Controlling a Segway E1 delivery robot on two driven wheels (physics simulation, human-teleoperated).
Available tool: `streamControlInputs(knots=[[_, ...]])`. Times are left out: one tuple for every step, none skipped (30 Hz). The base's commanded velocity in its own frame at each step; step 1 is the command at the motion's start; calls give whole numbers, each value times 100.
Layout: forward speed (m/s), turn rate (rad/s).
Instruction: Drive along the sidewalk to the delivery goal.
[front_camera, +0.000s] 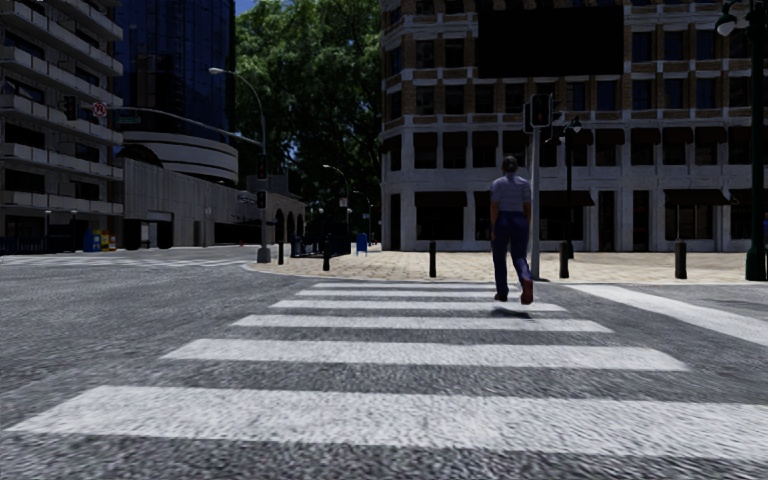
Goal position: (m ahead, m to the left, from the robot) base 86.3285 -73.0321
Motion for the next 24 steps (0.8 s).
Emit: streamControlInputs(knots=[[200,36],[200,36],[200,36],[200,36],[200,36],[200,36],[200,36],[200,36],[200,36],[200,36],[200,36],[200,35],[200,27],[200,27],[200,0],[200,0],[200,0],[200,0],[200,0],[200,0],[200,0],[200,0],[200,0],[200,0]])
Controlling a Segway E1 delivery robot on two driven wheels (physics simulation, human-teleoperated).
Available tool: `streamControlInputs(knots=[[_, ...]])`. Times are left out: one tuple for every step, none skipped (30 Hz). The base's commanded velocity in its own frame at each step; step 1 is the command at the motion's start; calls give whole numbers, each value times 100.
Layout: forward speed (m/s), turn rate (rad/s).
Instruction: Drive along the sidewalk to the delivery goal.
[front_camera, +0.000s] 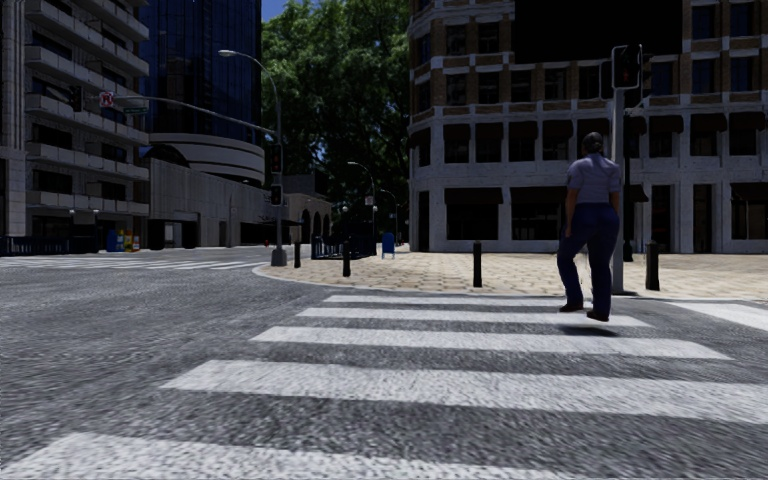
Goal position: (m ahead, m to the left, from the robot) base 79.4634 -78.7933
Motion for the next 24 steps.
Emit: streamControlInputs(knots=[[200,0],[200,0],[200,0],[200,0],[200,0],[200,0],[200,0],[200,0],[200,0],[200,0],[200,0],[200,0],[200,-3],[200,-8],[200,-8],[200,-10],[200,-10],[200,-11],[200,-11],[200,-11],[200,-11],[200,-15],[200,-20],[200,-21]])
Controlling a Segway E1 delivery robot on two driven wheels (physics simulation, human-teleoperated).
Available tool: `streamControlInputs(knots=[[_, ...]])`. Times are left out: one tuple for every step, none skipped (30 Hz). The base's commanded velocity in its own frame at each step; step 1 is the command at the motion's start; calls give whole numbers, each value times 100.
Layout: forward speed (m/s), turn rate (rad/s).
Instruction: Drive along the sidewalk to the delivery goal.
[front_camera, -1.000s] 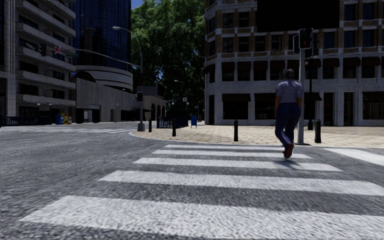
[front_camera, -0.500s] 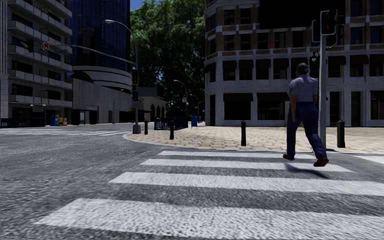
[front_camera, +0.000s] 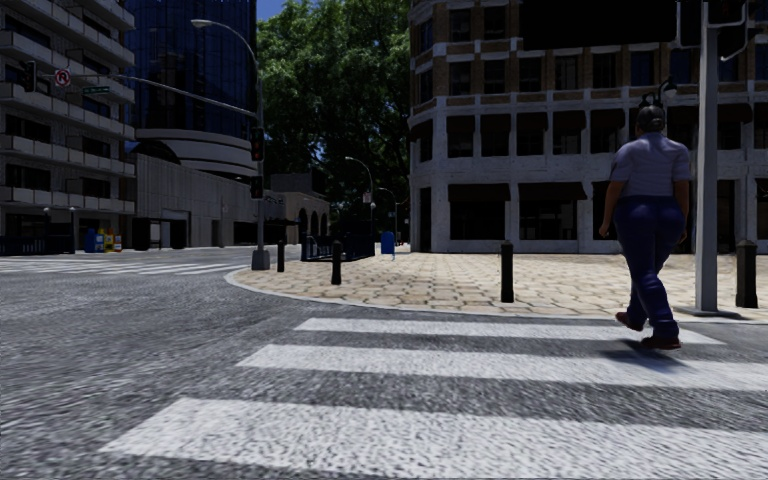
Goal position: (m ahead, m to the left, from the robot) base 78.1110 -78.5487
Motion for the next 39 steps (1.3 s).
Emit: streamControlInputs(knots=[[200,-21],[200,-22],[200,-22],[200,-22],[200,-22],[200,-22],[200,-22],[200,-22],[200,-22],[200,-22],[200,-22],[200,-22],[200,-22],[200,-22],[200,-22],[200,-22],[200,-22],[200,-22],[200,-22],[200,-22],[200,-22],[200,-22],[200,-22],[200,-22],[200,-22],[200,-22],[200,-22],[200,-22],[200,-22],[200,-22],[200,-22],[200,-22],[200,-22],[200,-22],[200,-22],[200,-22],[200,-22],[200,-22],[200,-22]])
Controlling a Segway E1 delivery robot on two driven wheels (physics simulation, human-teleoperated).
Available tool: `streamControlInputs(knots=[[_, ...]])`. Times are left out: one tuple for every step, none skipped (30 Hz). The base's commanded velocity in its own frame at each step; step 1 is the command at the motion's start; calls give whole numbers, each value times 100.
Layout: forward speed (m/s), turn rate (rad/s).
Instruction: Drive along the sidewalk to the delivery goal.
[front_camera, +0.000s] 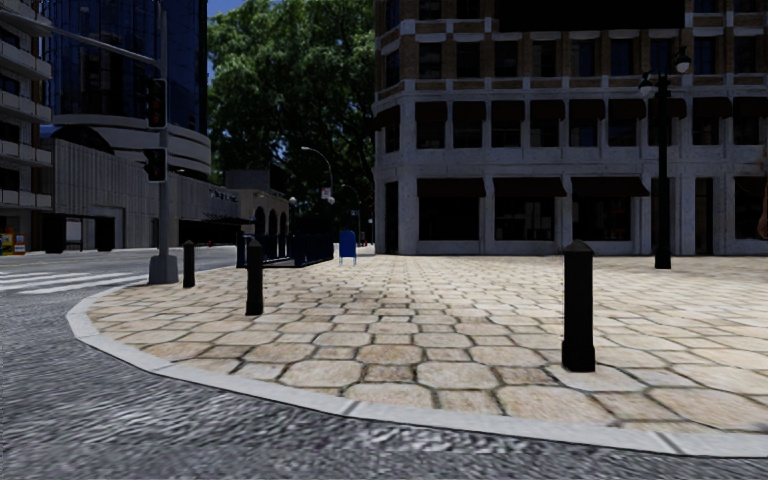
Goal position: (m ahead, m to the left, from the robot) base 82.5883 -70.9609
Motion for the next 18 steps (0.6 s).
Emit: streamControlInputs(knots=[[200,-22],[200,-23],[200,-26],[200,-27],[200,-20],[200,-20],[200,-8],[200,-3],[200,0],[200,0],[200,0],[200,0],[200,0],[200,0],[190,0],[190,0],[177,0],[166,0]])
